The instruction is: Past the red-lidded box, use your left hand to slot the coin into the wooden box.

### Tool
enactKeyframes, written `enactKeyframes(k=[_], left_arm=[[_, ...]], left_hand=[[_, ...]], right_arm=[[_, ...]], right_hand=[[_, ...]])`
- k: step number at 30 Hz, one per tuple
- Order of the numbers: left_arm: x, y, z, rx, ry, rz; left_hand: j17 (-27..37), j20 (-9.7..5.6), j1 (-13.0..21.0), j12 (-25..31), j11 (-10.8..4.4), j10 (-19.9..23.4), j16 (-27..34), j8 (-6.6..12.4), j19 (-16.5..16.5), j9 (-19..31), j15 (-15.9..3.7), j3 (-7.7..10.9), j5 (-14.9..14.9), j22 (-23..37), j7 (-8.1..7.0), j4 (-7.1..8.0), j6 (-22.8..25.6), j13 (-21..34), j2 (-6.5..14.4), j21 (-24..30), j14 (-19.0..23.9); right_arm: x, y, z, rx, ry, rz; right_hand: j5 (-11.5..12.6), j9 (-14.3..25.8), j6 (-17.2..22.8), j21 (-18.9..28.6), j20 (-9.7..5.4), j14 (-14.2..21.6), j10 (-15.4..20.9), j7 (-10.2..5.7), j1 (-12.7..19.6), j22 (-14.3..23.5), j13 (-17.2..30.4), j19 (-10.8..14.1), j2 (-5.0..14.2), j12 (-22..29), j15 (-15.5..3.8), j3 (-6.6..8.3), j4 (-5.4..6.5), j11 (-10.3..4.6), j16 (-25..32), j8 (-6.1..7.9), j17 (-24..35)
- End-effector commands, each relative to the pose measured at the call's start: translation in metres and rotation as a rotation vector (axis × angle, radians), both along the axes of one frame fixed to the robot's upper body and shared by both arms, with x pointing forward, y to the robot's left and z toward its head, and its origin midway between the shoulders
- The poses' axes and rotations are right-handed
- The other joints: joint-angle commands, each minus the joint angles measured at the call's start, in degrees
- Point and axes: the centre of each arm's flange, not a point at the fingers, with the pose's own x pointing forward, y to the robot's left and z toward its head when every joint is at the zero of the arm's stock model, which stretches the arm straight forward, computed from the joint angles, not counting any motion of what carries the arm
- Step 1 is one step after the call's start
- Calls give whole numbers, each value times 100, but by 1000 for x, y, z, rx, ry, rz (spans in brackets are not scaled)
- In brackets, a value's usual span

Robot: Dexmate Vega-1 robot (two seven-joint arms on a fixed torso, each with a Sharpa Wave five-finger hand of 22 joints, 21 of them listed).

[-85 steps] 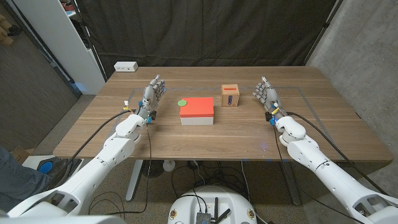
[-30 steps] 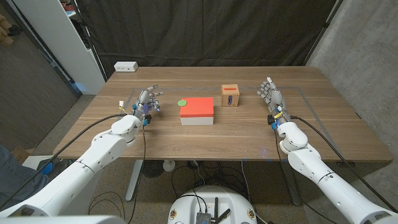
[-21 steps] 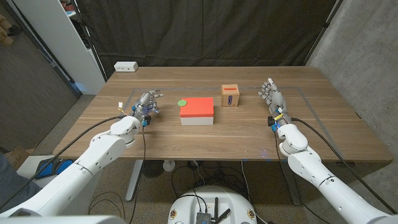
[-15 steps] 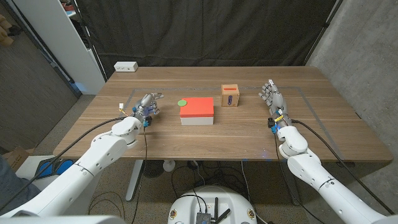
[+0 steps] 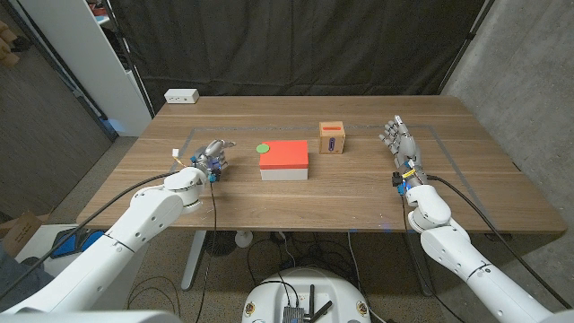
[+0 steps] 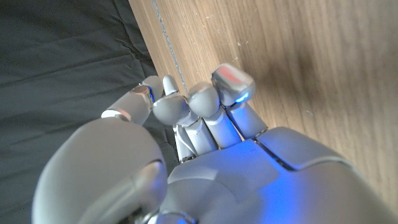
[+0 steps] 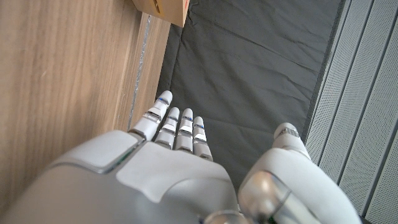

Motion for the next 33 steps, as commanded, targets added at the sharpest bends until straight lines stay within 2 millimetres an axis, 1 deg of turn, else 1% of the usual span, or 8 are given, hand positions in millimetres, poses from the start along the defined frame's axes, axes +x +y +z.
enactKeyframes(k=[1,6,12,15,19,22,24,33], left_arm=[[-17,13,13,-18,156,-51],[-17,18,10,-34,211,-78],[-17,18,13,-22,275,-145],[-17,20,16,-13,293,-153],[-19,21,25,23,352,-152],[-20,23,35,84,411,-109],[-19,23,41,96,414,-105],[-5,16,57,135,432,-126]], left_hand=[[-46,-18,54,103,-27,9,62,103,-55,99,22,-56,4,-32,-49,49,25,-3,11,27,-24],[-122,-13,-24,159,-36,-1,95,204,-111,199,19,-121,-9,-59,-9,109,-24,-58,46,-57,-39],[-180,-14,-174,230,-46,-16,140,279,-125,296,16,-203,-24,-63,32,137,-174,-93,12,-133,-29],[-214,-18,-205,248,-45,-25,151,347,-141,354,12,-225,-25,-92,31,112,-210,-129,-5,-194,-34],[-231,-15,-273,282,-49,-16,161,395,-157,402,12,-255,-34,-98,44,113,-261,-132,-44,-238,-32],[-297,-6,-413,280,-47,-39,133,547,-153,472,11,-378,-76,-152,-17,115,-124,-171,-162,-303,-53],[-363,-11,-458,287,-46,-39,99,649,-162,520,12,-408,-87,-173,-56,108,-25,-185,-195,-356,-76],[-462,-20,-501,339,-50,-31,121,735,-92,674,11,-451,-104,-148,-68,71,-329,-188,-224,-441,-32]], right_arm=[[1,-26,-2,-38,39,26],[3,-31,5,-68,45,26],[0,-25,13,-110,27,8],[-1,-22,15,-126,20,8],[-1,-22,16,-135,18,-5],[0,-23,15,-138,20,-9],[0,-23,13,-135,22,-13],[-1,-25,8,-132,34,-28]], right_hand=[[-13,12,72,4,13,-12,42,21,14,33,17,-22,40,-4,19,8,-30,10,2,27,12],[-14,12,112,3,12,-10,52,27,14,33,16,-25,46,-6,5,6,-41,18,1,33,7],[-16,13,126,2,12,-9,57,36,14,33,16,-28,52,-10,10,4,-51,13,0,30,2],[-17,13,130,3,11,-7,63,39,14,33,16,-25,55,-10,11,3,-56,13,0,27,0],[-18,13,133,3,11,-9,72,42,14,33,16,-24,58,-10,7,2,-61,16,-1,24,-3],[-19,14,136,4,12,-7,75,42,13,33,16,-23,60,-10,7,1,-65,11,-1,22,-4],[-19,14,139,3,14,-8,84,39,13,33,16,-23,61,-8,6,1,-67,4,-1,21,-5],[-21,15,189,4,22,2,135,33,13,34,16,-21,70,4,0,-2,-82,-15,2,29,-12]])
